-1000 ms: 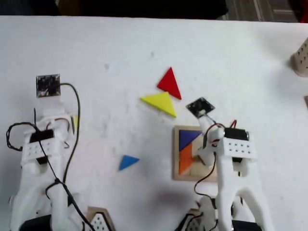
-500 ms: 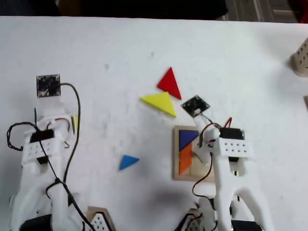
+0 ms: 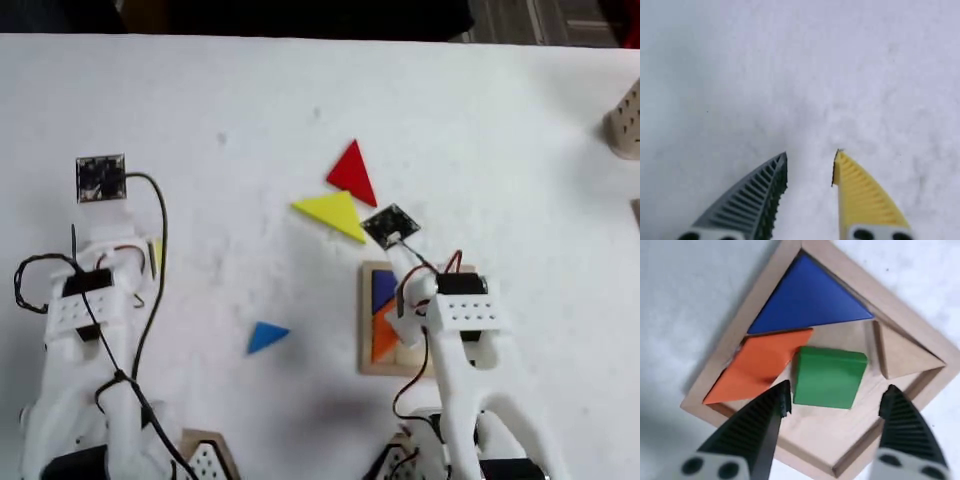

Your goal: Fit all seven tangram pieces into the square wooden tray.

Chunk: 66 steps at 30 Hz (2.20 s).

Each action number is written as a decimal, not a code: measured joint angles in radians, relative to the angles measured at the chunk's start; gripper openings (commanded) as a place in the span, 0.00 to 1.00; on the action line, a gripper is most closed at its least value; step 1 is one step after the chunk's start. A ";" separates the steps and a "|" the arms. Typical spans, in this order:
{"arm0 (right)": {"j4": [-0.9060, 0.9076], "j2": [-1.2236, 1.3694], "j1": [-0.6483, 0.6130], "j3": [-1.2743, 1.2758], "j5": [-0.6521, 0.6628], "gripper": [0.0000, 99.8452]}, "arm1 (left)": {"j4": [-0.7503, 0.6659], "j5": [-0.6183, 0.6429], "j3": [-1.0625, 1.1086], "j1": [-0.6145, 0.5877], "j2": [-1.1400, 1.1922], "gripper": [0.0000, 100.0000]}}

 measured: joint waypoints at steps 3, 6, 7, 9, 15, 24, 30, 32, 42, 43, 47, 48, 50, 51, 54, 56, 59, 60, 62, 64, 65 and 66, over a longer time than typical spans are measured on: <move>0.000 0.000 0.000 0.000 0.000 0.28 | 0.000 0.000 0.000 0.000 0.000 0.18; 0.006 0.000 0.023 -0.002 0.005 0.25 | 0.000 0.000 0.000 0.000 0.000 0.18; 0.026 0.000 0.034 -0.008 0.005 0.22 | 0.000 0.000 0.000 0.000 0.000 0.18; 0.075 0.000 0.057 -0.037 0.002 0.12 | 0.000 0.000 0.000 0.000 0.000 0.18; 0.229 0.000 0.072 -0.071 0.049 0.04 | 0.000 0.000 0.000 0.000 0.000 0.18; 0.052 -0.002 0.184 0.049 0.055 0.03 | 0.000 0.000 0.000 0.000 0.000 0.18; -0.055 -0.002 0.193 0.068 0.055 0.03 | 0.000 0.000 0.000 0.000 0.000 0.18; -0.075 0.000 0.193 0.068 0.055 0.03 | 0.000 0.000 0.000 0.000 0.000 0.18; -0.091 0.204 0.195 -0.049 0.044 0.02 | 0.000 0.000 0.000 0.000 0.000 0.18; -0.071 0.206 0.195 -0.063 0.043 0.02 | 0.000 0.000 0.000 0.000 0.000 0.18; -0.012 0.198 0.195 -0.120 0.034 0.02 | 0.000 0.000 0.000 0.000 0.000 0.18; -0.006 0.190 0.195 -0.130 0.034 0.02 | 0.000 0.000 0.000 0.000 0.000 0.18; -0.006 0.180 0.195 -0.147 0.034 0.02 | 0.000 0.000 0.000 0.000 0.000 0.18; -0.006 0.178 0.195 -0.153 0.034 0.02 | 0.000 0.000 0.000 0.000 0.000 0.18; 0.000 0.175 0.195 -0.172 0.034 0.02 | 0.000 0.000 0.000 0.000 0.000 0.18; 0.028 0.166 0.195 -0.192 0.034 0.02 | 0.000 0.000 0.000 0.000 0.000 0.18; 0.106 0.166 0.195 -0.212 0.034 0.02 | 0.000 0.000 0.000 0.000 0.000 0.18; 0.124 0.166 0.199 -0.215 0.034 0.02 | 0.000 0.000 0.000 0.000 0.000 0.18; 0.140 0.164 0.229 -0.215 0.034 0.02 | 0.000 0.000 0.000 0.000 0.000 0.18; 0.121 0.164 0.258 -0.192 0.034 0.02 | 0.000 0.000 0.000 0.000 0.000 0.18; 0.100 0.160 0.270 -0.167 0.034 0.02 | 0.000 0.000 0.000 0.000 0.000 0.18; 0.071 0.152 0.276 -0.138 0.034 0.02 | 0.000 0.000 0.000 0.000 0.000 0.18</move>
